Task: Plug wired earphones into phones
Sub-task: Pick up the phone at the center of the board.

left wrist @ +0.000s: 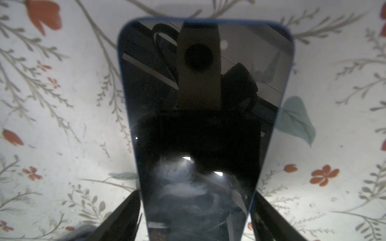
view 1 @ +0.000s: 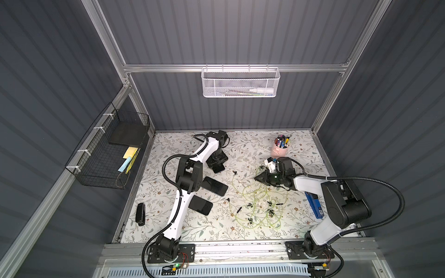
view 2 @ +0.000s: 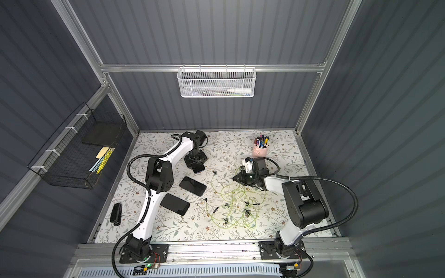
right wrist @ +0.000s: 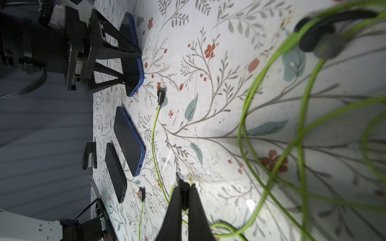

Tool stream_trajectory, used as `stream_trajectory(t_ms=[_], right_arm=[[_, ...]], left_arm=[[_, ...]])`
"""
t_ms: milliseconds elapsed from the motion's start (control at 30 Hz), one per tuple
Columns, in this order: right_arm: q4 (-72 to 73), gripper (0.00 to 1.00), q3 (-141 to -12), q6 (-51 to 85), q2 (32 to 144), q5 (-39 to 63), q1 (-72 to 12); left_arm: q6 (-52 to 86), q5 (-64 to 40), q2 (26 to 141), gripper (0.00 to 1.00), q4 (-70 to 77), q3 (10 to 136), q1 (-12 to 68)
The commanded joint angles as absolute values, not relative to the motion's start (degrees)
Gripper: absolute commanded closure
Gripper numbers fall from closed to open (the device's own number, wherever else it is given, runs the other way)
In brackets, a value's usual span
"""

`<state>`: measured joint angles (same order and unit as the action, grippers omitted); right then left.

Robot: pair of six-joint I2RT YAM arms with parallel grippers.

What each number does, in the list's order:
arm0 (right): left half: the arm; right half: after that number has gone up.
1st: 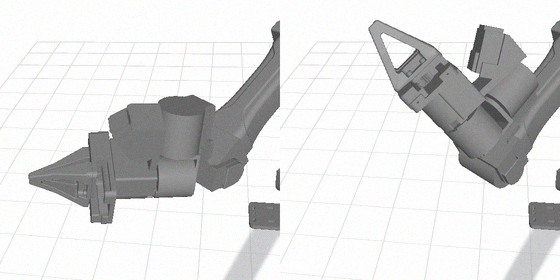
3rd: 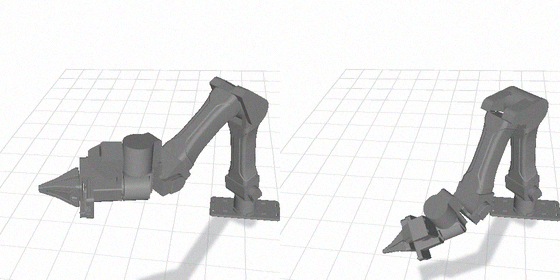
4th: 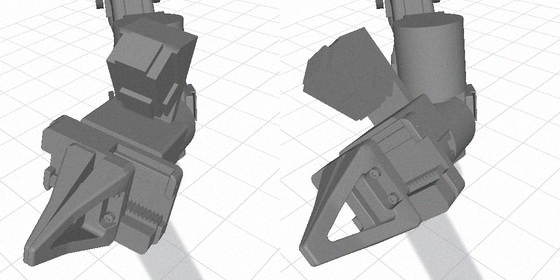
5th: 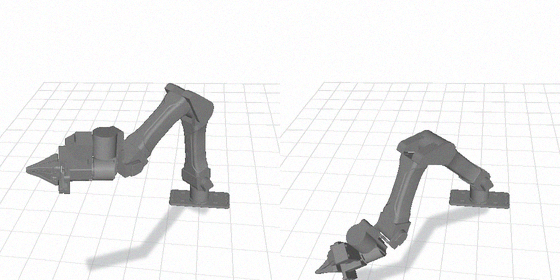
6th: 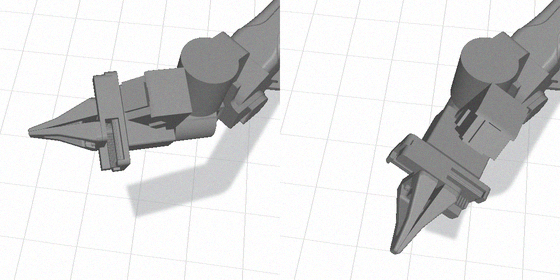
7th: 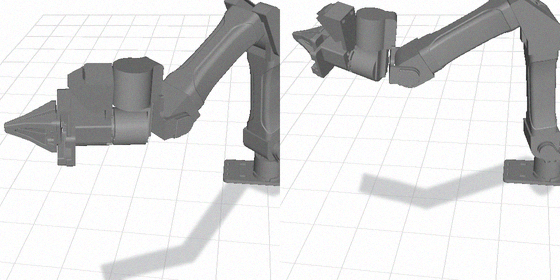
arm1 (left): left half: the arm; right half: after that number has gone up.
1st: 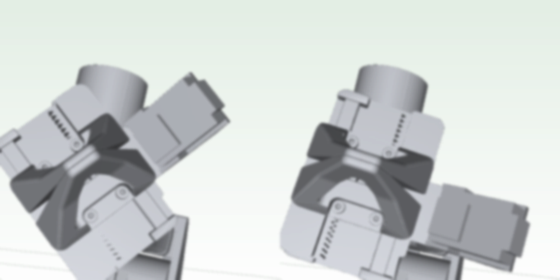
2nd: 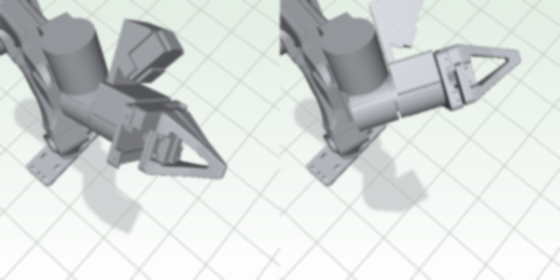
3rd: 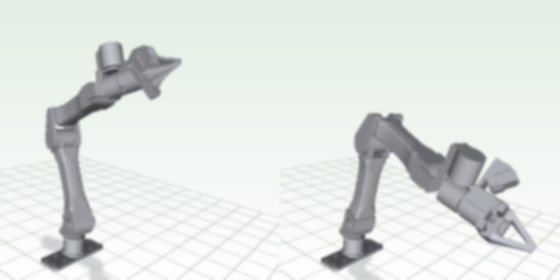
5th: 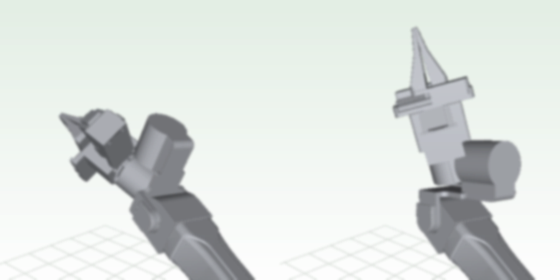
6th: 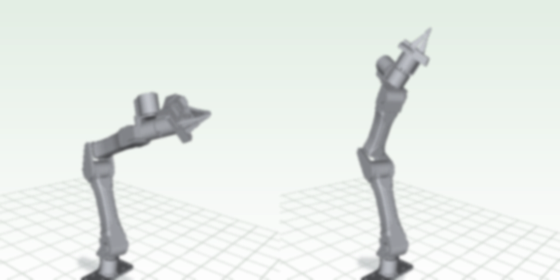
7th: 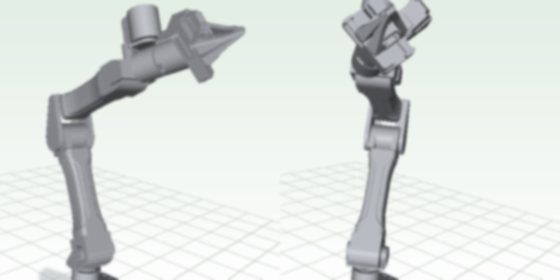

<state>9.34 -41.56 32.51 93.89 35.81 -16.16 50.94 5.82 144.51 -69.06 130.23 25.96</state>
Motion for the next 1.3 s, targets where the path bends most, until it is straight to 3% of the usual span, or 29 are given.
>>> stream_trajectory(t_ms=[0,167,600,833,1267], right_arm=[[7.72,0.97,-40.99,30.87,91.89,36.12,-16.35],[3.34,0.97,-41.5,29.49,88.94,36.07,-16.44],[-5.26,0.96,-48.09,25.46,86.7,36.63,-17.05],[-4.73,0.97,-50.42,25.98,86.09,32.43,-19.2],[5.72,0.97,-52.09,25.13,86.77,24.66,-27.69]], left_arm=[[48.3,8.78,151.04,0.23,-73.59,123.67,25.72],[46.54,9.25,149.18,0.3,-70.45,122.14,25.13],[52.65,2.82,133.36,0.36,-63.13,115.69,25.09],[67.26,-9.65,120.77,0.43,-40.59,100.23,25.05],[89.62,-20.67,109.59,0.53,-26.23,89.54,25.35]])
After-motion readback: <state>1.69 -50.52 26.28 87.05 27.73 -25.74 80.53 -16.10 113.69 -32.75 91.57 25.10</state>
